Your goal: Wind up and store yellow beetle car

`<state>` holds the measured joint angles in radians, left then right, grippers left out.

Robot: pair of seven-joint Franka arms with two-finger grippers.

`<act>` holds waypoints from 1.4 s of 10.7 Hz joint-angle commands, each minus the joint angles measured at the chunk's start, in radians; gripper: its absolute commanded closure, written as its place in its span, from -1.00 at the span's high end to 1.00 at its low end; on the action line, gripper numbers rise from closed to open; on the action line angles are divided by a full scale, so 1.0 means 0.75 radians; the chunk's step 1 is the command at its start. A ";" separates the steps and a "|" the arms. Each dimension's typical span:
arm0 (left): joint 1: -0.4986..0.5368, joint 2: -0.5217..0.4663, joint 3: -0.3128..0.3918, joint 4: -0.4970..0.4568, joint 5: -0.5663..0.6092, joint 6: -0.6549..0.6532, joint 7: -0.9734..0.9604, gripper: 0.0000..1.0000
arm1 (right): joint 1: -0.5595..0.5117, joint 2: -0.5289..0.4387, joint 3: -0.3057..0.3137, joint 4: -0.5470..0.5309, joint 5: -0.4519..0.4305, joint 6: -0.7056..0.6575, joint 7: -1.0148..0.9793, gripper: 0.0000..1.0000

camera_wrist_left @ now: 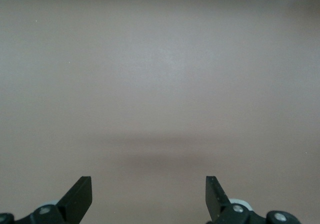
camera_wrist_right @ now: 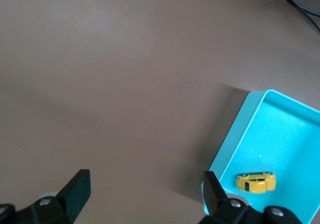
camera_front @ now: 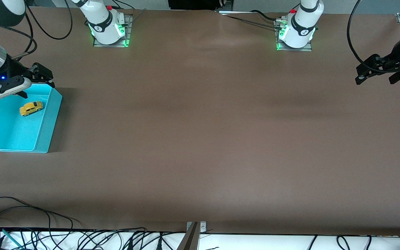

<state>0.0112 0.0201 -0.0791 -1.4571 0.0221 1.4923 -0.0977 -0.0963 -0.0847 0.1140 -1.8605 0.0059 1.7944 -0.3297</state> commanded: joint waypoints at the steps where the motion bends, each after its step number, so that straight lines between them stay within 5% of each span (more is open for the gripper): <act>1: -0.007 0.014 0.001 0.035 0.020 -0.028 0.001 1.00 | 0.093 -0.016 -0.066 0.098 -0.035 -0.109 0.228 1.00; 3: -0.001 0.014 0.003 0.035 0.024 -0.028 0.003 1.00 | 0.187 0.015 -0.162 0.169 -0.034 -0.134 0.278 1.00; 15: -0.011 0.014 -0.001 0.035 0.032 -0.030 0.001 1.00 | 0.192 0.113 -0.162 0.333 -0.049 -0.169 0.382 1.00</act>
<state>0.0107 0.0210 -0.0797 -1.4571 0.0225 1.4915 -0.0977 0.0289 -0.0184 0.0048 -1.6419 -0.0172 1.6757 -0.0573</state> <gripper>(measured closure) 0.000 0.000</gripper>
